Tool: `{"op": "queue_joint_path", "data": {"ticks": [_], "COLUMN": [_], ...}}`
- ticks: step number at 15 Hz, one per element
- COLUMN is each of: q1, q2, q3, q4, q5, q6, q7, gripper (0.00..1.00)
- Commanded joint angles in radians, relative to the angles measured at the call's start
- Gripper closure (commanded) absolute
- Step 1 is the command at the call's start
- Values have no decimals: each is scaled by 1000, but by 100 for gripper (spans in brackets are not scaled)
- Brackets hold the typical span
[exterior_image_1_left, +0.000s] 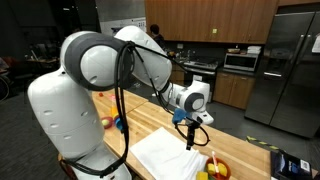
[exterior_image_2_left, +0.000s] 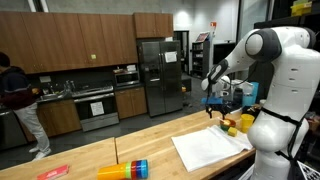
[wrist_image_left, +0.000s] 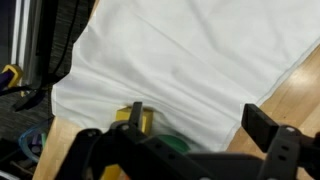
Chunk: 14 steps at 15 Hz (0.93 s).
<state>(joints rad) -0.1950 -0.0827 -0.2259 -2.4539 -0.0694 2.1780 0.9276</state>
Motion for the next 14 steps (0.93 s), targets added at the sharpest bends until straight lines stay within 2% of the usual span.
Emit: {"op": "queue_joint_path", "data": {"ticks": [1, 14], "q1": [-9, -12], "q2": [-3, -2], "q3": [23, 20], "q4": [11, 14], "q5": [1, 1], "q6": [-21, -29], "q7": [-3, -28], "gripper": [0, 0]}}
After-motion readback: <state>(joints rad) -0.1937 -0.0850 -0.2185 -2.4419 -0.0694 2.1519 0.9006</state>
